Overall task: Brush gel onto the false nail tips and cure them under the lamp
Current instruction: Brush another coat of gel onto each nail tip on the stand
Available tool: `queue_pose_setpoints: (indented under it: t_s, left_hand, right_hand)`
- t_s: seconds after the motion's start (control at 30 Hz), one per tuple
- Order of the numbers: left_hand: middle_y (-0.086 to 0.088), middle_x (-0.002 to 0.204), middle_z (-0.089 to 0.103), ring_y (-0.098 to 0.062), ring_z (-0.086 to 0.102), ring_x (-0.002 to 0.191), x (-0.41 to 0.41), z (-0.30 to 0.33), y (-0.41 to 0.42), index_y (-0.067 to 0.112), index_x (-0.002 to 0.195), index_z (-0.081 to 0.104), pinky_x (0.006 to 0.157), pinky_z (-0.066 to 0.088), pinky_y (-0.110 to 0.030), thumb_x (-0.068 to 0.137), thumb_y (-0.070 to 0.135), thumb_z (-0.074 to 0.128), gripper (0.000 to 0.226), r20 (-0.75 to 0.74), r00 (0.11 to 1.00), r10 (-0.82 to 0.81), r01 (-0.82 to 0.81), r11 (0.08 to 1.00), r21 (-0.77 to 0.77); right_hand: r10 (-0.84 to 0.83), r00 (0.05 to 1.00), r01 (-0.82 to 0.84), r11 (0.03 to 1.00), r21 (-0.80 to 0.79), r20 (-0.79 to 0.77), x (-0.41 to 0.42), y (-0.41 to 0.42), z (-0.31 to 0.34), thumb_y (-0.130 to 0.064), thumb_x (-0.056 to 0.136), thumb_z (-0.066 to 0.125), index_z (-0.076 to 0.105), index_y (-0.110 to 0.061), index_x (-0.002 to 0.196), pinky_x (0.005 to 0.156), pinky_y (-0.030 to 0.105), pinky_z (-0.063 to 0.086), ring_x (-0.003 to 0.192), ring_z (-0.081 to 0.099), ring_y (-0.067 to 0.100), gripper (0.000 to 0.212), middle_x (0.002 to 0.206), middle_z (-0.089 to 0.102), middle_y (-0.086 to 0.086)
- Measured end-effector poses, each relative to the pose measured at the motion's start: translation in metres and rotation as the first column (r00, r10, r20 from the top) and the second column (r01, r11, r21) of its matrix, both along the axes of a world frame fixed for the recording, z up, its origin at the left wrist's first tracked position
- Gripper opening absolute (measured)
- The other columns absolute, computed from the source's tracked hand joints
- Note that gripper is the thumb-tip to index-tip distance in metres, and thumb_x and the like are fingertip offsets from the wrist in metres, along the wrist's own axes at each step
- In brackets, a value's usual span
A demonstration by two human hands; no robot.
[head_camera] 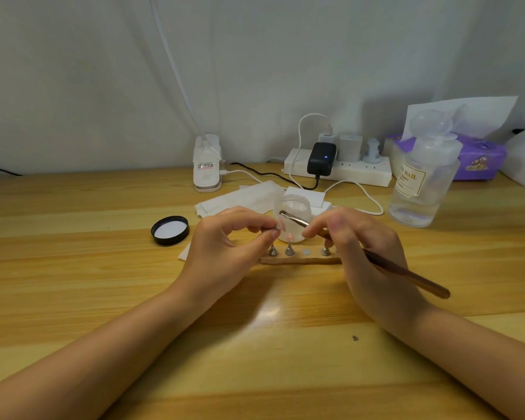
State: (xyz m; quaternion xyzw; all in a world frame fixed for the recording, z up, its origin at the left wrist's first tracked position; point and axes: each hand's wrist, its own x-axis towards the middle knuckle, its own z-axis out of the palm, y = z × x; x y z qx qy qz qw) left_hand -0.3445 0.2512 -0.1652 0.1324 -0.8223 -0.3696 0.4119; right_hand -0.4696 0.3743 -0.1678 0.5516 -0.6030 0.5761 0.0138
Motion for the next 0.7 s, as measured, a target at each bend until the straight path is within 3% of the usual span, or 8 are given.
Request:
queue_pose_setpoints:
  t_s: [0.1, 0.23, 0.4, 0.57, 0.7]
  left_hand:
    - [0.015, 0.079, 0.067, -0.003, 0.06, 0.076, -0.0006, 0.0001, 0.0002, 0.028, 0.085, 0.068, 0.071, 0.046, -0.012, 0.073, 0.013, 0.072, 0.02, -0.001, 1.0, 0.008, -0.008, 1.0, -0.002]
    - [0.014, 0.079, 0.067, -0.003, 0.061, 0.076, -0.0016, 0.0, 0.0002, 0.024, 0.086, 0.07, 0.072, 0.046, -0.012, 0.073, 0.011, 0.072, 0.018, -0.001, 1.0, 0.011, -0.011, 1.0, -0.003]
    - [0.012, 0.079, 0.068, -0.004, 0.061, 0.075, -0.0012, -0.0004, 0.0007, 0.019, 0.087, 0.071, 0.07, 0.046, -0.012, 0.073, 0.009, 0.073, 0.017, -0.001, 1.0, 0.007, -0.007, 1.0, 0.006]
    - [0.009, 0.078, 0.068, -0.005, 0.061, 0.073, -0.0018, -0.0011, -0.0003, 0.016, 0.087, 0.072, 0.069, 0.045, -0.012, 0.073, 0.012, 0.072, 0.015, -0.005, 1.0, 0.014, -0.014, 1.0, 0.0]
    - [0.009, 0.077, 0.068, -0.005, 0.061, 0.073, -0.002, -0.0006, 0.0007, 0.016, 0.086, 0.072, 0.069, 0.045, -0.012, 0.074, 0.015, 0.071, 0.013, -0.006, 1.0, 0.021, -0.021, 1.0, 0.003]
  right_hand:
    - [0.032, 0.999, -0.032, 0.999, -0.031, 0.008, 0.0001, 0.0009, -0.0009, -0.035, 0.09, 0.029, 0.062, -0.022, 0.067, 0.077, 0.032, 0.042, 0.074, 0.058, 0.003, 0.042, 0.067, 0.061, -0.015]
    - [0.037, 0.999, -0.036, 0.995, -0.09, 0.007, -0.0005, 0.0044, -0.002, -0.029, 0.091, 0.027, 0.06, -0.022, 0.061, 0.075, 0.027, 0.041, 0.067, 0.057, 0.002, 0.045, 0.062, 0.061, -0.005]
    - [0.001, 1.0, -0.001, 1.0, -0.014, 0.02, -0.0006, 0.0005, -0.0008, -0.037, 0.089, 0.029, 0.061, -0.024, 0.073, 0.072, 0.029, 0.044, 0.077, 0.058, 0.003, 0.038, 0.079, 0.063, -0.012]
    - [0.04, 0.999, -0.04, 0.998, -0.055, -0.003, -0.0001, 0.0028, -0.0017, -0.032, 0.091, 0.031, 0.062, -0.017, 0.065, 0.074, 0.037, 0.044, 0.072, 0.059, 0.005, 0.044, 0.067, 0.063, -0.009]
    - [0.034, 0.999, -0.038, 0.994, -0.107, -0.04, 0.0004, 0.0037, -0.0011, -0.027, 0.091, 0.029, 0.06, -0.024, 0.068, 0.071, 0.03, 0.043, 0.072, 0.058, 0.003, 0.039, 0.069, 0.06, -0.014]
